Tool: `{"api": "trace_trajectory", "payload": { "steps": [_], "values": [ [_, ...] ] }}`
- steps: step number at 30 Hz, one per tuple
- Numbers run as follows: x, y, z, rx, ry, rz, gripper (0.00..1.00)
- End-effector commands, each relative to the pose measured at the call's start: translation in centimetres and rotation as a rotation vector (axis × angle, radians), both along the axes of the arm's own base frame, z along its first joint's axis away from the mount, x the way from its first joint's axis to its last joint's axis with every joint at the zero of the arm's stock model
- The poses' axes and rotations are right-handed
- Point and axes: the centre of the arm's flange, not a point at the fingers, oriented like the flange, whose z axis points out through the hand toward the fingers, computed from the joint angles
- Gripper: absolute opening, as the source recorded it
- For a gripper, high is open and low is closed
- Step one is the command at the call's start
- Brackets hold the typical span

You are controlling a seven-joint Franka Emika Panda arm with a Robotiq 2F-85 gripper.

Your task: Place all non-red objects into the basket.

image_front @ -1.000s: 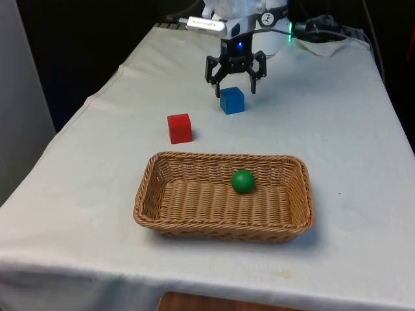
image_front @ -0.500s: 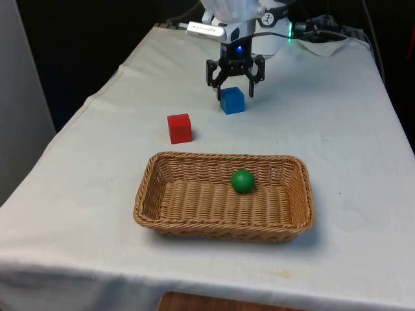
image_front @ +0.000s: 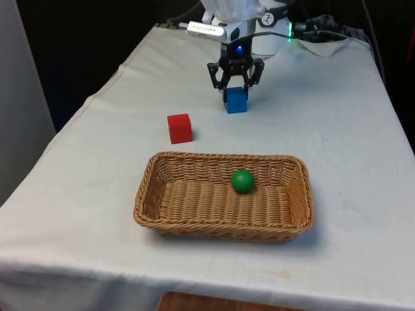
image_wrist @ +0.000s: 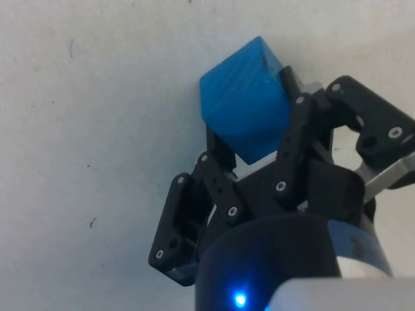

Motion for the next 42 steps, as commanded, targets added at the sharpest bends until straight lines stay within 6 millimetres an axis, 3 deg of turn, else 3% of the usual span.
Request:
{"api": "trace_trajectory", "payload": {
  "steps": [1,12,30,42],
  "values": [
    [-0.1,0.1,0.1,0.0,-0.012,-0.003,0.01],
    [0.6,0.2,2.6,0.035,-0.036,-0.026,0.01],
    [3.7,0.3,7.4,0.078,-0.072,-0.08,0.01],
    [7.0,0.1,11.4,0.065,-0.081,-0.112,0.01]
  ]
}}
